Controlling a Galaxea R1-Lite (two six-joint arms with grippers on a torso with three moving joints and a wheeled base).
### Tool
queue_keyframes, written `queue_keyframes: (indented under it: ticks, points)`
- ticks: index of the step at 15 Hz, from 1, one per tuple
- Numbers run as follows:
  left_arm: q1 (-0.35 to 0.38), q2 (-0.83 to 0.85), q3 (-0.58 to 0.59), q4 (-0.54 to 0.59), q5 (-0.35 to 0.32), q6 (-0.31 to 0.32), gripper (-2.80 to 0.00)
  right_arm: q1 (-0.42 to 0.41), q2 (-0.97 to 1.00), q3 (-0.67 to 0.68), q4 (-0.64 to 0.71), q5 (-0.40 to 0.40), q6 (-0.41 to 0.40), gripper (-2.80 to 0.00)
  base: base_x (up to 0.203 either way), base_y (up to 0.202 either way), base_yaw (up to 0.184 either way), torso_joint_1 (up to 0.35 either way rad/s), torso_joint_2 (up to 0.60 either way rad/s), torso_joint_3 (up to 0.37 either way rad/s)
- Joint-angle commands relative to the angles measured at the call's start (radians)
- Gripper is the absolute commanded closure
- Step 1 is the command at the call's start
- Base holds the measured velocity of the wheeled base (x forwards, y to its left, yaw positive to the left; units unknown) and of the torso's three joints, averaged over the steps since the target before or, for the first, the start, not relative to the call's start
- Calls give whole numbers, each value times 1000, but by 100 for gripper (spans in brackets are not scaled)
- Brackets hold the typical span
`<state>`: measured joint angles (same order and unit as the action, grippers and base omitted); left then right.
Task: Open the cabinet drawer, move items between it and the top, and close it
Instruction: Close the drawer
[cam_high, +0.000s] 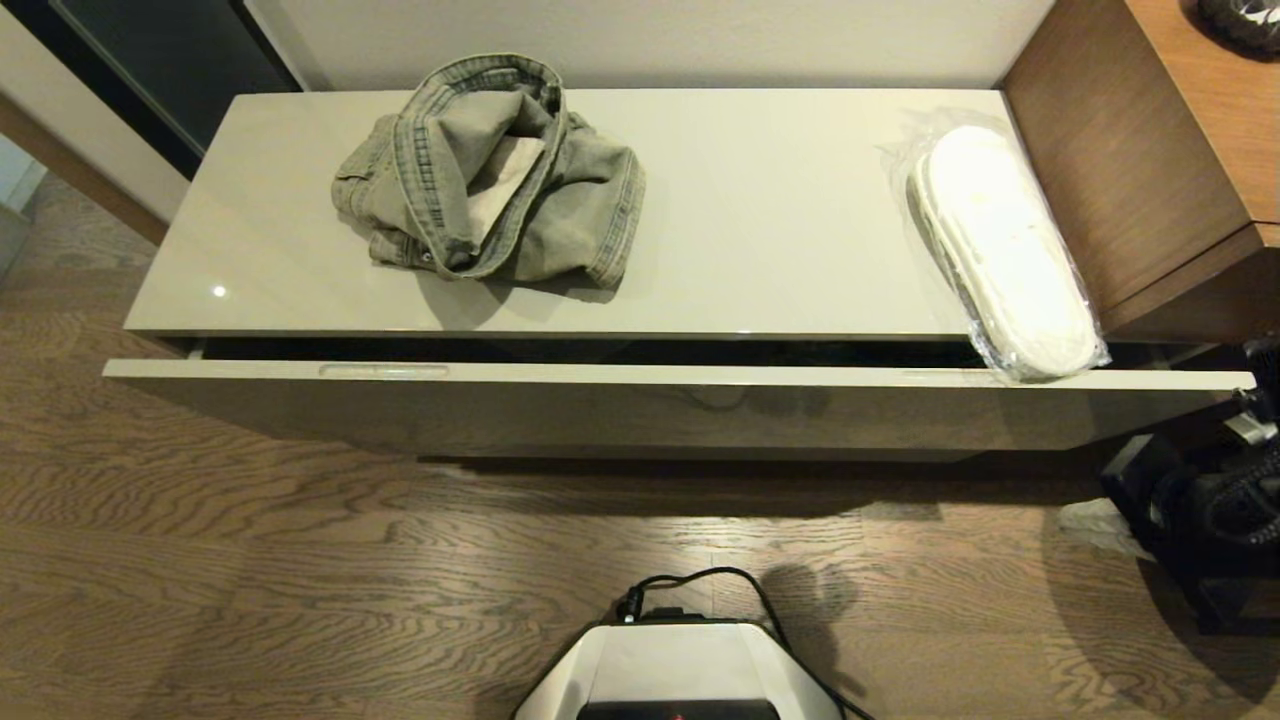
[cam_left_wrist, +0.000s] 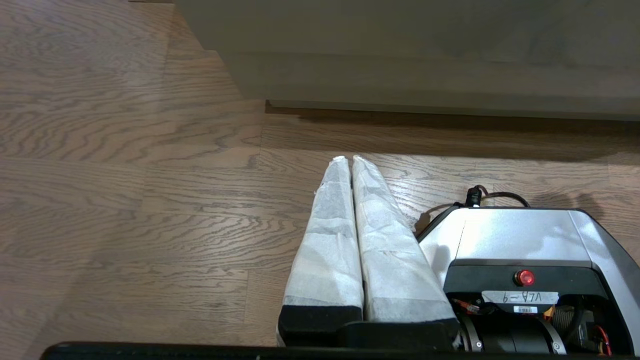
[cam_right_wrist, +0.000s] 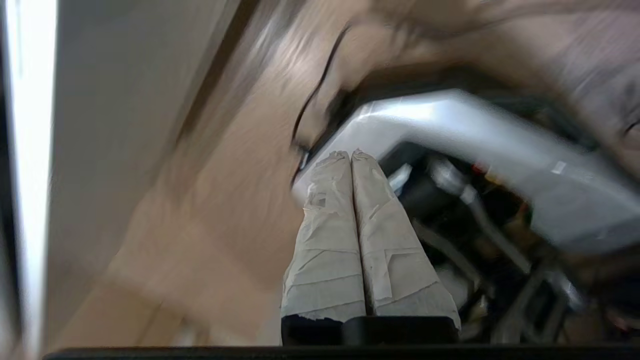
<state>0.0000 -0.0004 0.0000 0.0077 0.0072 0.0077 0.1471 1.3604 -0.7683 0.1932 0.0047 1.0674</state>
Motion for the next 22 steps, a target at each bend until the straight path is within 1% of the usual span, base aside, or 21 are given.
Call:
queue_keyframes:
  ticks: [1,3,7,10,11,16,18,22]
  points:
    - [0,0,2,0,0,0,0,-1,48,3,0,-9,6,0,0,0,0,0,0,0]
    - [0,0,2,0,0,0,0,-35,43,-43,10,-15,6,0,0,0,0,0,0,0]
    - [0,0,2,0,0,0,0,-71,44,-63,1,-26,4,0,0,0,0,0,0,0]
    - [0,0,2,1,0,0,0,-63,80,-63,-10,-130,-7,0,0,0,0,0,0,0]
    - [0,0,2,0,0,0,0,-48,95,-70,-40,-137,-8,0,0,0,0,0,0,0]
    - [0,0,2,0,0,0,0,-37,213,-70,-177,-142,-40,0,0,0,0,0,0,0]
    - [0,0,2,0,0,0,0,-33,222,-90,-187,-127,-36,0,0,0,0,0,0,0]
    - [0,0,2,0,0,0,0,14,266,-237,-214,-112,-37,0,0,0,0,0,0,0]
